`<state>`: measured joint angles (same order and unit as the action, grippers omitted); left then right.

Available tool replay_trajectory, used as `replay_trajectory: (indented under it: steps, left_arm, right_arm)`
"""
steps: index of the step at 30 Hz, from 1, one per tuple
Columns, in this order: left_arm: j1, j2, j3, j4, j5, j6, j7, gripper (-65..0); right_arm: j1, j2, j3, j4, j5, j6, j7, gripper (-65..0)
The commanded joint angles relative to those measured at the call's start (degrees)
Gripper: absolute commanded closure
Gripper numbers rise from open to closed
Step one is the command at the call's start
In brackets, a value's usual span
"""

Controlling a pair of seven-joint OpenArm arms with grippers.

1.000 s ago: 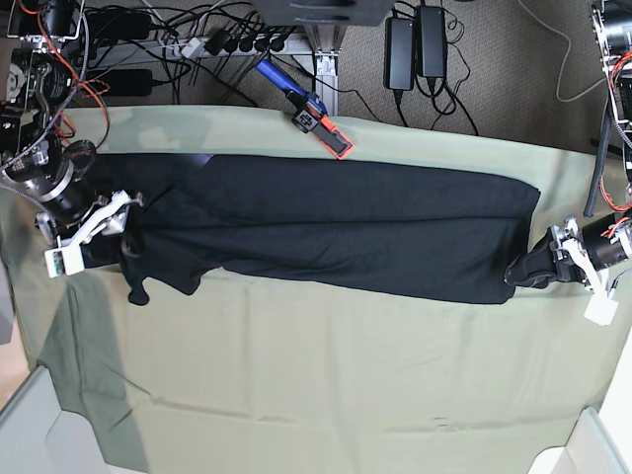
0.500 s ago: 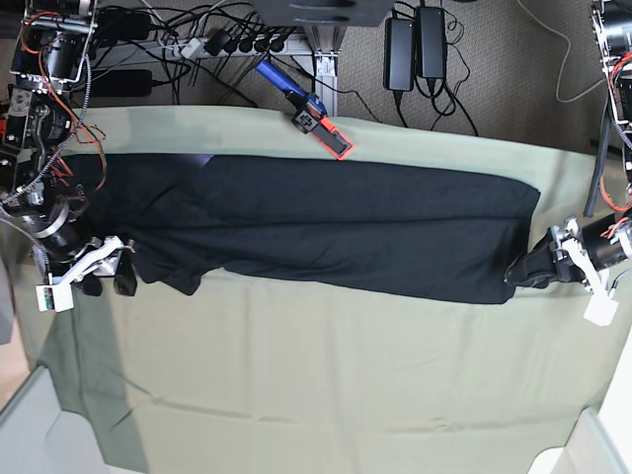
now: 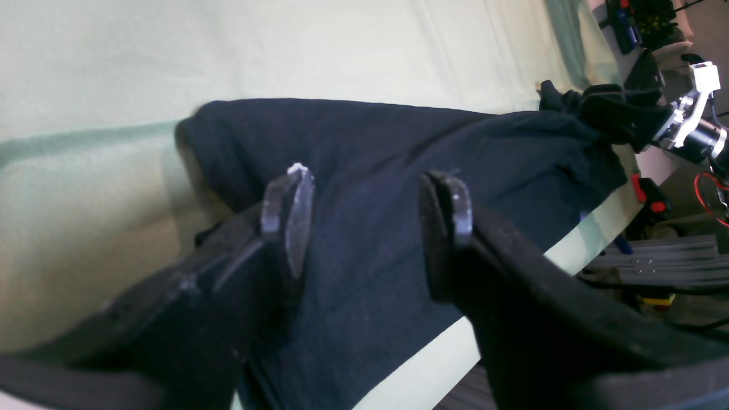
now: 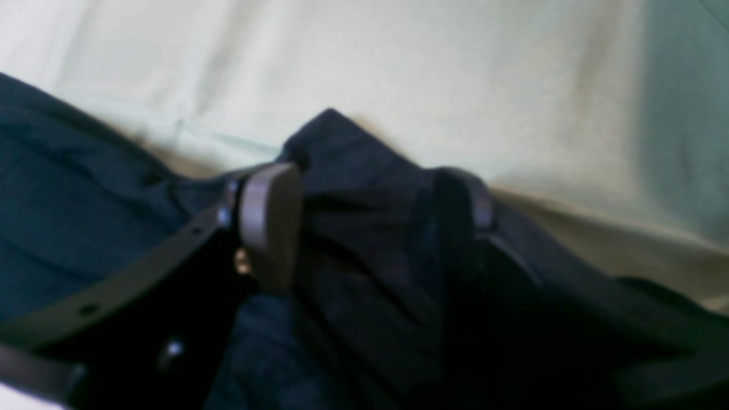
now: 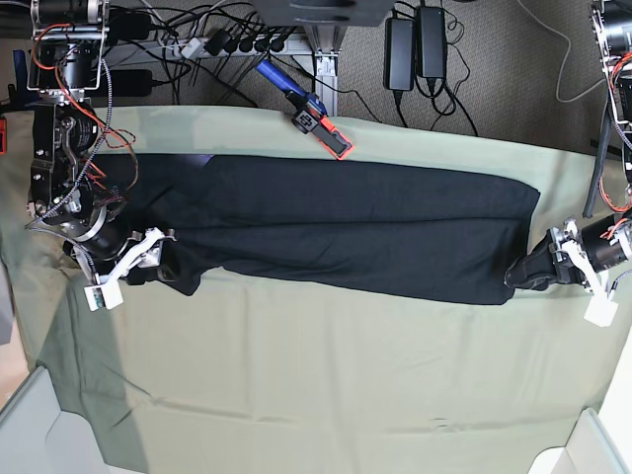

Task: Fold the T-shirt properly
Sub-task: 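Regrasp the strip end with the right gripper and tuck it inward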

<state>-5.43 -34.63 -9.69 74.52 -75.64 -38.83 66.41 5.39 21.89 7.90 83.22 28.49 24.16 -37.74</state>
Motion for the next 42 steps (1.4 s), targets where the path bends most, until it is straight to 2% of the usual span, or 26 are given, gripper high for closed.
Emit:
replay_trajectory:
  steps: [1, 11, 13, 16, 17, 21, 27, 35, 42]
  left_arm:
    - [-1.05, -1.22, -0.39, 0.85, -1.2, -1.17, -1.05, -33.4]
    - [-1.05, -0.74, -0.39, 0.85, -1.2, -1.17, -1.07, -33.4]
    - [-1.05, -0.52, -0.39, 0.85, -1.18, -1.17, -1.07, -33.4]
    - [-1.05, -0.44, -0.39, 0.85, -1.2, -1.17, -1.09, -33.4]
    - [-1.05, -0.44, -0.39, 0.85, -1.18, -1.17, -1.09, -33.4]
    - [-1.07, -0.44, -0.39, 0.85, -1.18, -1.17, -1.22, -33.4]
    - [-1.03, -0.46, -0.39, 0.85, 0.85, -1.17, -1.81, -33.4]
    - [-1.05, -0.46, -0.39, 0.85, 1.36, -1.17, -1.99, -33.4]
    - [-1.03, -0.46, -0.39, 0.85, 1.4, -1.17, -1.92, -33.4]
  right_arm:
    - [0.74, 0.15, 0.28, 0.31, -0.46, 3.72, 1.2, -37.5]
    - [0.76, -1.09, 0.28, -3.41, -1.27, 3.72, 1.27, -36.0]
    - [0.76, -1.09, 0.28, -3.41, -1.27, 3.72, 1.27, -25.3]
    - [0.76, -1.09, 0.28, -3.41, -1.03, 3.72, 1.27, -1.8]
    - [0.76, -1.09, 0.28, -3.41, -1.03, 3.72, 1.27, 0.0]
    - [0.76, -1.07, 0.28, -3.34, -0.59, 3.74, 1.22, 0.0]
    - [-0.55, -1.07, 0.28, 1.31, 4.79, 3.98, -1.86, 0.0]
    - [-8.96, -0.94, 0.52, 16.5, 4.92, 3.98, -2.62, 0.0]
    - [-14.27, -0.94, 0.87, 21.22, 4.96, 3.98, -3.48, 0.0]
